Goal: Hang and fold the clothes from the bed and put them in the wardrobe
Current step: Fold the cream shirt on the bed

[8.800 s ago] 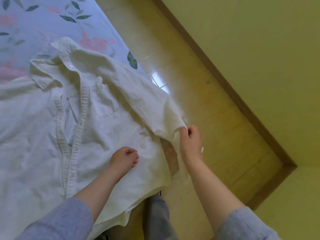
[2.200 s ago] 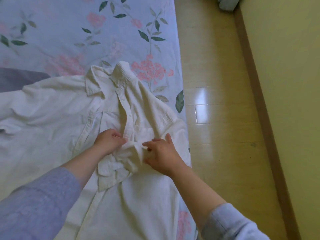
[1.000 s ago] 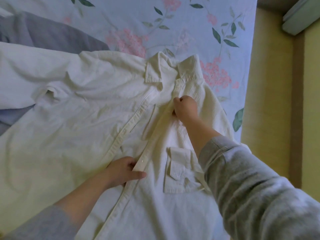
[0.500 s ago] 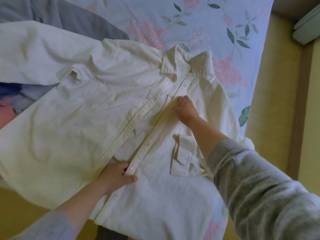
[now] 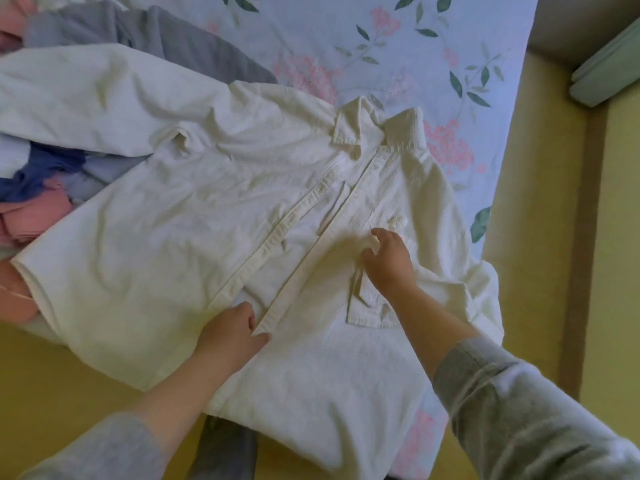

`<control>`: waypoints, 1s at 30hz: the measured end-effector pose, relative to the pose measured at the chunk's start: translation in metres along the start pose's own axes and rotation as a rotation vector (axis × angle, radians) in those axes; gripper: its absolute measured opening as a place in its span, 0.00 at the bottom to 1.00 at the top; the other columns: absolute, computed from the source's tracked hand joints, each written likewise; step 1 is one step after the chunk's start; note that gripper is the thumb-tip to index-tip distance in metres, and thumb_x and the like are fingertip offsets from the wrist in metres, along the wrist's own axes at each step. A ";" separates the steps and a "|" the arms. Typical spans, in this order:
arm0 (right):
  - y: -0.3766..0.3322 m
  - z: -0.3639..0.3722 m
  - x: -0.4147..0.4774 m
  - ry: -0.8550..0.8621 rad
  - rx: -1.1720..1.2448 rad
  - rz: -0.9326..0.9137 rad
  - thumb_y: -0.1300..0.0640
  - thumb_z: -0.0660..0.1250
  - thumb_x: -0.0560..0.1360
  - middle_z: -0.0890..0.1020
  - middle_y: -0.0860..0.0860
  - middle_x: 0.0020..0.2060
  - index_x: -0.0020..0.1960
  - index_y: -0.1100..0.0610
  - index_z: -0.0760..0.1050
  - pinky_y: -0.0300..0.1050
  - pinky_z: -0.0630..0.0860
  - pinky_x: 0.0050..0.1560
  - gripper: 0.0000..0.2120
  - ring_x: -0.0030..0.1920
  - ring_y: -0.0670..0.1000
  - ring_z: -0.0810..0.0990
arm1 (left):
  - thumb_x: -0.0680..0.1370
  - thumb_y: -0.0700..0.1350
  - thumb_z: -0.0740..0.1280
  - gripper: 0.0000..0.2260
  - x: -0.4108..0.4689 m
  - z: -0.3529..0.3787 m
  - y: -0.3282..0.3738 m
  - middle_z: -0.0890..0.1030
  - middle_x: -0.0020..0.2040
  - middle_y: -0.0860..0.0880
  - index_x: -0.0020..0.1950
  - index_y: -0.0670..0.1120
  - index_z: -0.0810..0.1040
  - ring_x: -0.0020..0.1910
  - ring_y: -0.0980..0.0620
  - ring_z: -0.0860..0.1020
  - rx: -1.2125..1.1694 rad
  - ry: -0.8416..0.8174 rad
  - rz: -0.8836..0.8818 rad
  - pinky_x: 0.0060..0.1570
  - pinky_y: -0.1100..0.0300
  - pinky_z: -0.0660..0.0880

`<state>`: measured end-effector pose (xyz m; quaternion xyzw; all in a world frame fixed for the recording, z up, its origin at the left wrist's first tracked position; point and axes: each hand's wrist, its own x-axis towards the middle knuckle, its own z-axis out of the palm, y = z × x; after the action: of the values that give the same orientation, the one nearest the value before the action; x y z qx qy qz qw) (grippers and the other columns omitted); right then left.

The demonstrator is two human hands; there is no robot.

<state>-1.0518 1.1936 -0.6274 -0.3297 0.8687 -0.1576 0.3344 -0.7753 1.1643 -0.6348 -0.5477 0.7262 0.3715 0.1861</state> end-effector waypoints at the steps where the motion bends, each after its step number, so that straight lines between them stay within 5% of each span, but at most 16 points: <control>1: 0.007 -0.004 -0.007 0.017 -0.013 0.007 0.58 0.61 0.78 0.68 0.53 0.73 0.74 0.56 0.66 0.49 0.67 0.67 0.24 0.70 0.54 0.69 | 0.73 0.56 0.72 0.15 0.000 -0.003 0.007 0.74 0.37 0.53 0.41 0.49 0.70 0.33 0.56 0.70 -0.069 -0.014 0.010 0.31 0.63 0.64; 4: 0.034 -0.029 -0.022 0.035 -0.180 0.000 0.56 0.62 0.77 0.72 0.54 0.69 0.73 0.56 0.68 0.53 0.62 0.72 0.25 0.68 0.56 0.71 | 0.73 0.54 0.73 0.12 0.002 -0.008 0.034 0.74 0.38 0.53 0.43 0.49 0.73 0.34 0.57 0.72 -0.229 -0.083 0.052 0.32 0.63 0.66; 7: 0.063 -0.059 -0.029 -0.161 -0.546 0.049 0.44 0.64 0.75 0.76 0.51 0.64 0.71 0.53 0.67 0.60 0.49 0.75 0.27 0.68 0.55 0.71 | 0.73 0.54 0.71 0.09 0.005 -0.006 0.064 0.75 0.39 0.54 0.43 0.52 0.74 0.36 0.58 0.73 -0.255 -0.087 0.120 0.33 0.64 0.66; 9: 0.079 -0.072 -0.034 -0.206 -0.627 0.000 0.45 0.63 0.76 0.80 0.49 0.48 0.54 0.51 0.74 0.59 0.54 0.73 0.12 0.58 0.55 0.77 | 0.74 0.53 0.70 0.07 0.008 -0.004 0.084 0.76 0.41 0.54 0.44 0.52 0.75 0.39 0.57 0.75 -0.255 -0.081 0.152 0.34 0.64 0.67; 11: 0.093 -0.082 -0.040 -0.097 -0.489 -0.112 0.52 0.64 0.76 0.74 0.48 0.32 0.38 0.53 0.71 0.51 0.67 0.60 0.09 0.42 0.56 0.75 | 0.75 0.52 0.69 0.06 0.013 0.002 0.106 0.77 0.43 0.54 0.46 0.52 0.75 0.42 0.55 0.76 -0.264 -0.087 0.184 0.36 0.63 0.69; 13: 0.109 -0.092 -0.046 0.049 -0.379 -0.151 0.57 0.66 0.74 0.72 0.50 0.27 0.33 0.56 0.70 0.47 0.64 0.42 0.11 0.35 0.57 0.70 | 0.76 0.51 0.69 0.09 0.017 0.009 0.130 0.76 0.48 0.54 0.52 0.51 0.74 0.45 0.54 0.77 -0.276 -0.087 0.213 0.40 0.62 0.71; 17: 0.154 -0.122 -0.061 0.223 -0.342 -0.074 0.61 0.67 0.71 0.75 0.58 0.27 0.32 0.59 0.68 0.47 0.60 0.37 0.11 0.31 0.60 0.71 | 0.77 0.53 0.67 0.22 0.022 0.025 0.177 0.69 0.64 0.49 0.68 0.48 0.67 0.59 0.49 0.74 -0.210 -0.050 0.254 0.58 0.56 0.72; 20: 0.199 -0.154 -0.068 0.483 0.061 0.232 0.61 0.61 0.75 0.77 0.58 0.35 0.41 0.63 0.73 0.51 0.68 0.37 0.07 0.36 0.59 0.73 | 0.78 0.53 0.65 0.23 0.025 0.034 0.221 0.66 0.69 0.47 0.70 0.48 0.65 0.62 0.47 0.73 -0.154 -0.067 0.298 0.60 0.55 0.71; 23: 0.234 -0.190 -0.065 0.733 0.564 0.519 0.60 0.57 0.77 0.76 0.58 0.41 0.47 0.65 0.74 0.48 0.65 0.37 0.10 0.41 0.55 0.71 | 0.79 0.52 0.65 0.22 0.031 0.042 0.266 0.64 0.71 0.47 0.71 0.48 0.65 0.64 0.47 0.72 -0.071 -0.073 0.369 0.61 0.56 0.70; 27: 0.258 -0.200 -0.062 0.593 0.861 0.598 0.58 0.60 0.79 0.78 0.52 0.53 0.61 0.56 0.75 0.50 0.75 0.53 0.13 0.51 0.53 0.76 | 0.79 0.50 0.65 0.24 0.041 0.059 0.309 0.62 0.73 0.46 0.74 0.48 0.64 0.67 0.45 0.70 0.076 -0.073 0.422 0.66 0.57 0.66; 30: 0.275 -0.188 -0.069 0.553 1.200 0.750 0.66 0.59 0.75 0.79 0.52 0.50 0.51 0.57 0.76 0.49 0.74 0.52 0.10 0.51 0.54 0.77 | 0.80 0.51 0.64 0.28 0.046 0.079 0.333 0.55 0.76 0.45 0.78 0.49 0.58 0.69 0.43 0.68 0.201 -0.136 0.373 0.69 0.55 0.65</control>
<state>-1.2704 1.4522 -0.5937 0.2778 0.7402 -0.5555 0.2575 -1.1119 1.2335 -0.6062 -0.3563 0.8341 0.3614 0.2161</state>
